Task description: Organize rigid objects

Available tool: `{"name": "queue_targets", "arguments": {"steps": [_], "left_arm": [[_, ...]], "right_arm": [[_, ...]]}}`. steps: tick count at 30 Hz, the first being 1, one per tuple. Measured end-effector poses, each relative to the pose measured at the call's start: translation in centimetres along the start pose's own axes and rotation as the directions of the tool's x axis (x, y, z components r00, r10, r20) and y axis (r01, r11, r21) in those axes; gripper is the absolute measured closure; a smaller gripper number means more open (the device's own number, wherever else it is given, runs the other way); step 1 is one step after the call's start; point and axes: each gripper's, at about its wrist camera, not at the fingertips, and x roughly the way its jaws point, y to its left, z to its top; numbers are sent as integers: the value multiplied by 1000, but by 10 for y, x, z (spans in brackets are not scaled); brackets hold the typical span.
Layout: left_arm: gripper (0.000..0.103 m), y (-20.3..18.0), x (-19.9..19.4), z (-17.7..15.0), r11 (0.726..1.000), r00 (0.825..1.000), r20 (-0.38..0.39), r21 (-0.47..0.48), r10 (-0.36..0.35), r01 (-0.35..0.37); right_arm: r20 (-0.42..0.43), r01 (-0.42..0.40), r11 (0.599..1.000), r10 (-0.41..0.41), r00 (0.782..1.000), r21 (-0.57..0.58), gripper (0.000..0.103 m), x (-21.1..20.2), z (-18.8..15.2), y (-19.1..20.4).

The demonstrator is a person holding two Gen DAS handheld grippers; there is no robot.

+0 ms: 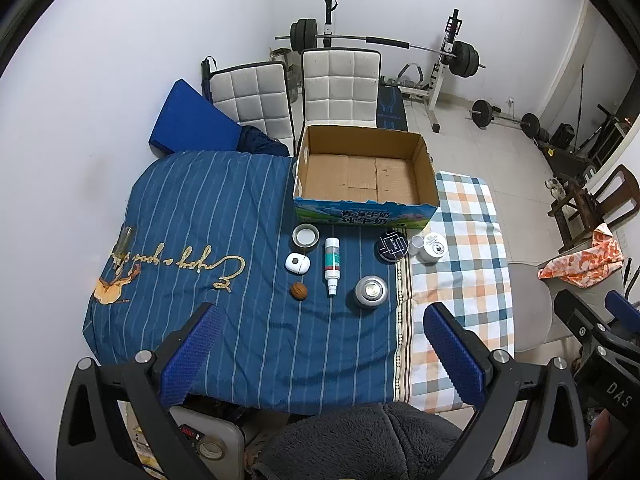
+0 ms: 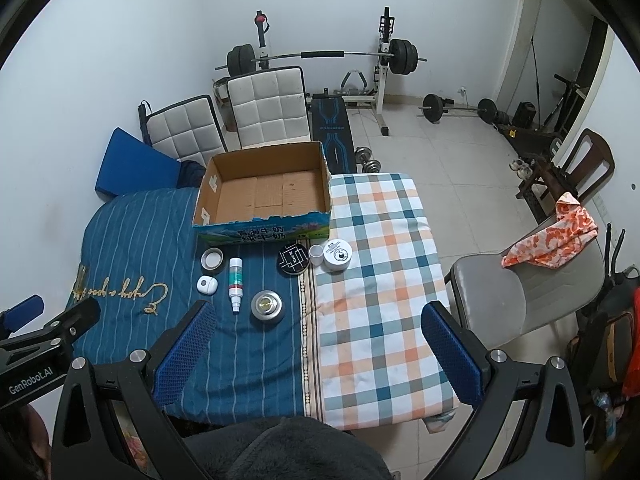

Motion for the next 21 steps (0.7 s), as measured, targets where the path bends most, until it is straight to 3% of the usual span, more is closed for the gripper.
{"name": "queue_targets", "arguments": {"steps": [7, 12, 21], "left_arm": [[0, 4, 24, 14, 1000, 999, -43, -5, -4, 4], [0, 6, 62, 27, 1000, 996, -93, -17, 16, -17], [0, -6, 191, 43, 999, 964, -265, -19, 35, -41]], "right_arm": [[-28, 3, 1000, -3, 1000, 12, 0, 26, 9, 6], [-72, 8, 1000, -7, 997, 20, 0, 57, 13, 6], [-211, 54, 998, -47, 976, 30, 0, 174, 24, -3]]}}
